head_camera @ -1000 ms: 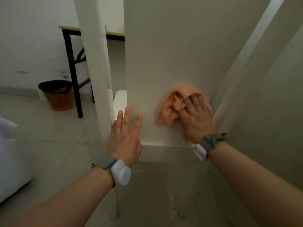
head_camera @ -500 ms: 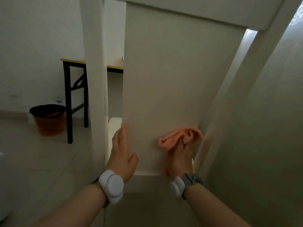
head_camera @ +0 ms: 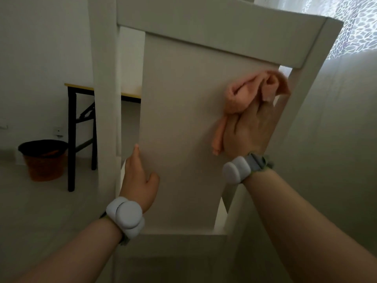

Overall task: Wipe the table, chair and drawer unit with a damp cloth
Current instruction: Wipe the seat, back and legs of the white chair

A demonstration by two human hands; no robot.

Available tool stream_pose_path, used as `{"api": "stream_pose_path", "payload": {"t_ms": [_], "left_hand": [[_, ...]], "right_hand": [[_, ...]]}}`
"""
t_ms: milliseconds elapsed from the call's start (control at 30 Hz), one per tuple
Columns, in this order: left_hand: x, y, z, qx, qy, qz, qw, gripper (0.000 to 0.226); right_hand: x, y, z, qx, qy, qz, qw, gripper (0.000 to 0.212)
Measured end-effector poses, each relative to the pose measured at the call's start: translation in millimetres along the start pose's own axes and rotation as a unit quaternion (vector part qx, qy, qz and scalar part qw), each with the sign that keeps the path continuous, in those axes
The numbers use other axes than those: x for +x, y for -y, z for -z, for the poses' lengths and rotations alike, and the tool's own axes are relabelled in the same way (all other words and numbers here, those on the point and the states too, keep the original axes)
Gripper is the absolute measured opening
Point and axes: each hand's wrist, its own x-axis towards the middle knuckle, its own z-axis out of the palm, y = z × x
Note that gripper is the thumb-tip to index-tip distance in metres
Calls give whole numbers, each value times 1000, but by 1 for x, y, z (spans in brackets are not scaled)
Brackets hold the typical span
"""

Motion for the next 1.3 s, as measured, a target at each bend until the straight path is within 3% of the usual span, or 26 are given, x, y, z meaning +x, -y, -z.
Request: {"api": "stream_pose_path", "payload": {"t_ms": [67,133,200,300,433,500,633,700,800,867,967,1033,1133,1300], "left_hand": [[1,-2,3,-9,0,2,1000,67],[2,-4,5,-10,3,10,1000,66],[2,-6,9,-13,10,15,1000,64],[5,-6,14,-13,32,7,999,58],[7,-3,18,-28,61,15,998,61],[7,-1,20,-36,72,12,997,58],[6,-1,24,-23,50,-26,998,50],[9,2,25,-5,32,-73,997,42],[11,5,27,-24,67,-31,997,42],[12,9,27,-18,73,-29,997,46],[8,13,26,-31,82,-34,996,49],[8,13,25,-44,85,-31,995,49],[4,8,25,-56,76,-38,995,55],[-15,25,17,-20,102,-34,994,67]], "right_hand": [[-29,-5,1,-69,86,43,993,58],[-61,-16,4,-157,191,159,956,66],[-68,-24,6,-182,228,249,924,80],[-36,-19,1,-152,210,302,917,68],[7,23,-26,-106,85,193,972,62],[-3,47,-40,-97,86,215,968,63],[-55,51,-45,-71,185,342,919,56],[-81,37,-34,-84,249,406,875,57],[-85,18,-18,-138,307,478,811,68],[-68,12,-19,-136,271,438,846,72],[-48,10,-19,-100,176,232,952,68],[-56,11,-18,-80,150,88,982,70],[-94,11,-16,-71,174,-65,980,75],[-186,-16,-8,-126,361,-119,916,80]]}}
